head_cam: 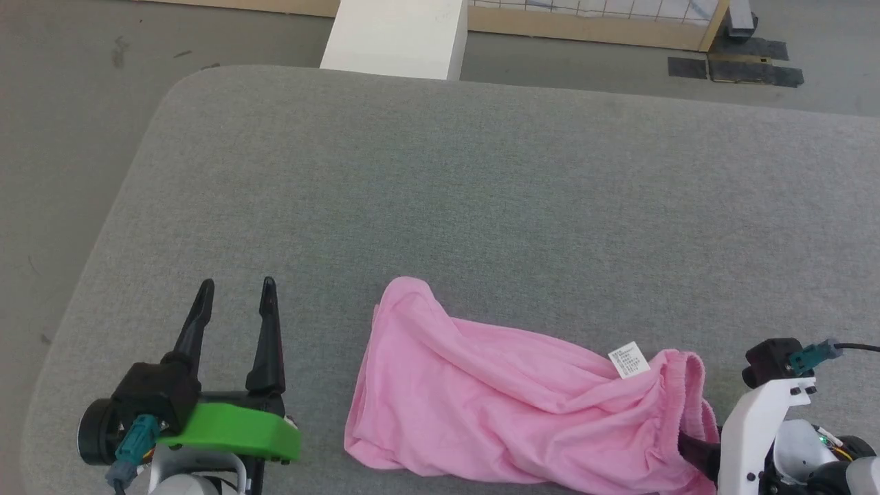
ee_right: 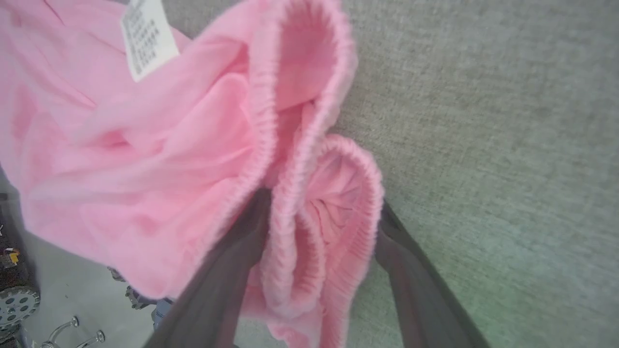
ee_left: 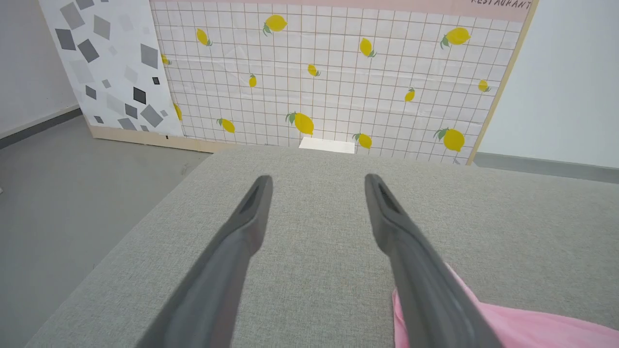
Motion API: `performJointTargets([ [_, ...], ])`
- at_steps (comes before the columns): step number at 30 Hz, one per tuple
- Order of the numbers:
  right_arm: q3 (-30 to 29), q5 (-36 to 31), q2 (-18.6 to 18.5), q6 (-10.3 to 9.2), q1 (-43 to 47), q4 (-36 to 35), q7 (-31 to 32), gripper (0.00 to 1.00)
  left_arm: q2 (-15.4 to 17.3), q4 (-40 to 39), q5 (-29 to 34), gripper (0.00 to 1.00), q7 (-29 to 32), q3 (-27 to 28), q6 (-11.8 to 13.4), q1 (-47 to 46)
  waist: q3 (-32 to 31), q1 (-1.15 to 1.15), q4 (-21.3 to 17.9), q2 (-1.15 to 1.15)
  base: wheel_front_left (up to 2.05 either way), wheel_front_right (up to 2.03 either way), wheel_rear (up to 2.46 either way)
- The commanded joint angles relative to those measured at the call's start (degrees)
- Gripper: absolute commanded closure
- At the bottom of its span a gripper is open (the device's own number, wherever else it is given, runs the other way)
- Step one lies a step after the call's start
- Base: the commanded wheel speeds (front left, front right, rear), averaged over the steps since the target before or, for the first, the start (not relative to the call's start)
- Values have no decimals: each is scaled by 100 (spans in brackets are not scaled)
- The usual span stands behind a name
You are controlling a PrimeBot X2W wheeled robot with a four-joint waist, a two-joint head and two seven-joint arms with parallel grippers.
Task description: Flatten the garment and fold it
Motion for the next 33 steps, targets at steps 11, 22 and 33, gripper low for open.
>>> performJointTargets([
  [11, 275, 596, 73, -9, -113, 214, -92, 100, 64, 111, -14, 0, 112, -67, 60, 215, -325, 0, -250, 38, 0, 0, 0],
  [22, -856, 681, -374, -9, -155, 264, 284, 100, 176, 6, -9, 0, 284, -130, 106, 322, -614, 0, -435, 38, 0, 0, 0],
  [33, -2009, 1368, 93, -9, -242, 371, 1370, 100, 193, -61, 9, 0, 352, -185, 170, 361, -699, 0, -535, 38, 0, 0, 0],
])
